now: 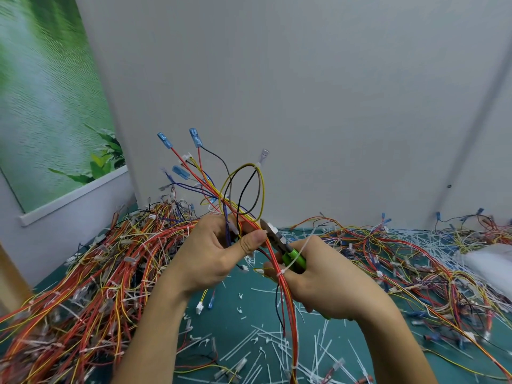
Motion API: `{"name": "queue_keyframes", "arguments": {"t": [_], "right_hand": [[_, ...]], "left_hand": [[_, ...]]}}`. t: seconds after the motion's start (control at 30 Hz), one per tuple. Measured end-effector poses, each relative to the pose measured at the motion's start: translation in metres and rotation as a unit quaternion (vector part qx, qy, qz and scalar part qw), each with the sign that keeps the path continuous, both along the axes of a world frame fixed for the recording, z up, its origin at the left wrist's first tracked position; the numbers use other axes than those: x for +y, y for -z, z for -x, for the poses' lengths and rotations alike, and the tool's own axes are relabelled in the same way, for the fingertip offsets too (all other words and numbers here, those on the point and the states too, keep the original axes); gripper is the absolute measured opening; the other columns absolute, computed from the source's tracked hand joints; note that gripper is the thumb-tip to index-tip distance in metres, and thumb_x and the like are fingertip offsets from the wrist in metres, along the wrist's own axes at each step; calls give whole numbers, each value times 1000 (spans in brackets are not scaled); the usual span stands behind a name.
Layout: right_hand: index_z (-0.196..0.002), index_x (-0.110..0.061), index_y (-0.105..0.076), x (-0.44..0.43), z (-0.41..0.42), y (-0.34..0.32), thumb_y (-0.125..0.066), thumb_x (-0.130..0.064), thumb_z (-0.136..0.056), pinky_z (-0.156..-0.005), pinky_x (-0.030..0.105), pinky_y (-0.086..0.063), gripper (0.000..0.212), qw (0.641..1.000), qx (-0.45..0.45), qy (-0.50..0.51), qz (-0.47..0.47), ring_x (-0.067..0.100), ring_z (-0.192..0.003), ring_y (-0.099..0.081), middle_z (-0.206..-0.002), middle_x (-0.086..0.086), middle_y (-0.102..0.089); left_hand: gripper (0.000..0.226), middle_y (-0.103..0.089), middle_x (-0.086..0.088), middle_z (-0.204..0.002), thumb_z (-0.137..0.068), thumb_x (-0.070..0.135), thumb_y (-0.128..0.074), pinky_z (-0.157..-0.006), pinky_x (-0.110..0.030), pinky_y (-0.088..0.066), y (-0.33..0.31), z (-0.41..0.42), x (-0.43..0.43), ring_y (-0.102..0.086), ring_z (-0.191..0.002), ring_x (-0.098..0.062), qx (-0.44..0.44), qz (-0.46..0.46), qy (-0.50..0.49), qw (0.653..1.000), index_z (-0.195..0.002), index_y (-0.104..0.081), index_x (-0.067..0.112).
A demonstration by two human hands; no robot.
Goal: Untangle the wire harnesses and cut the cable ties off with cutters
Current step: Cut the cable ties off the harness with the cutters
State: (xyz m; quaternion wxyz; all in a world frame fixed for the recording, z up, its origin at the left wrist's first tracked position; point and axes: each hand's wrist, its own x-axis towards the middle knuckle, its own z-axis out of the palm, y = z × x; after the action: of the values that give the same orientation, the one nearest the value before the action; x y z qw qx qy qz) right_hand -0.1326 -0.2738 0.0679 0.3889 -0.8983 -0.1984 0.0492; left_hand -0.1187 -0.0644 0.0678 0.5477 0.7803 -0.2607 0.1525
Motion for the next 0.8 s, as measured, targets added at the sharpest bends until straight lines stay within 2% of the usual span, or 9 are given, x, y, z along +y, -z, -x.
{"name": "queue_keyframes", "arguments": {"t": [0.17, 0.3, 0.4, 0.53, 0.67, 0.73, 0.8], "right_hand": [[-90, -6, -61, -1, 0, 0, -63, -45, -98, -39, 23, -34, 40, 1000, -19, -2, 12, 17, -48, -43, -56, 0, -46], [-87, -9, -61, -1, 1, 0, -63, -39, -99, -42, 26, -36, 32, 999, -27, -6, 25, 17, -47, -42, -53, -2, -45], [-81, -16, -61, -2, 2, -2, -63, -36, -99, -48, 33, -42, 27, 999, -29, -14, 30, 17, -49, -46, -56, 0, -48], [-77, -21, -58, -5, 5, -4, -61, -33, -98, -52, 38, -42, 24, 998, -32, -26, 47, 16, -54, -45, -58, -2, -46], [-77, -24, -56, -10, 8, -7, -61, -37, -96, -49, 29, -40, 24, 997, -30, -30, 59, 16, -54, -45, -57, -3, -45], [-79, -21, -57, -10, 8, -7, -60, -38, -97, -42, 23, -36, 25, 997, -31, -22, 60, 15, -51, -45, -54, -4, -44], [-83, -15, -58, -9, 8, -6, -61, -40, -98, -39, 23, -35, 29, 997, -35, -15, 61, 16, -48, -43, -53, -3, -44]], "left_hand": [[10, -76, 13, -79, -88, 45, -68, -71, -12, -51, -2, 1, -1, -73, -76, -4, 2, -4, 9, 1000, -84, -76, 41], [11, -75, 15, -78, -89, 50, -68, -72, -12, -50, -2, 1, 0, -72, -77, -4, -7, -29, -5, 1000, -83, -75, 44], [12, -75, 14, -78, -89, 48, -69, -71, -12, -51, -2, 1, 0, -72, -76, -4, -9, -33, -9, 999, -82, -75, 41], [20, -75, 16, -76, -88, 48, -68, -70, -10, -49, -2, 1, -1, -71, -74, -2, -8, -43, -13, 999, -79, -75, 32], [18, -72, 21, -71, -88, 39, -67, -67, -5, -44, -3, 4, -3, -68, -70, 4, -14, -52, -1, 999, -73, -71, 31], [17, -72, 21, -72, -89, 40, -67, -68, -5, -44, -3, 4, -4, -68, -71, 3, -16, -54, 3, 998, -72, -72, 35], [16, -72, 21, -73, -89, 44, -66, -69, -6, -45, -4, 4, -4, -69, -73, 2, -15, -55, 3, 998, -75, -73, 42]]}}
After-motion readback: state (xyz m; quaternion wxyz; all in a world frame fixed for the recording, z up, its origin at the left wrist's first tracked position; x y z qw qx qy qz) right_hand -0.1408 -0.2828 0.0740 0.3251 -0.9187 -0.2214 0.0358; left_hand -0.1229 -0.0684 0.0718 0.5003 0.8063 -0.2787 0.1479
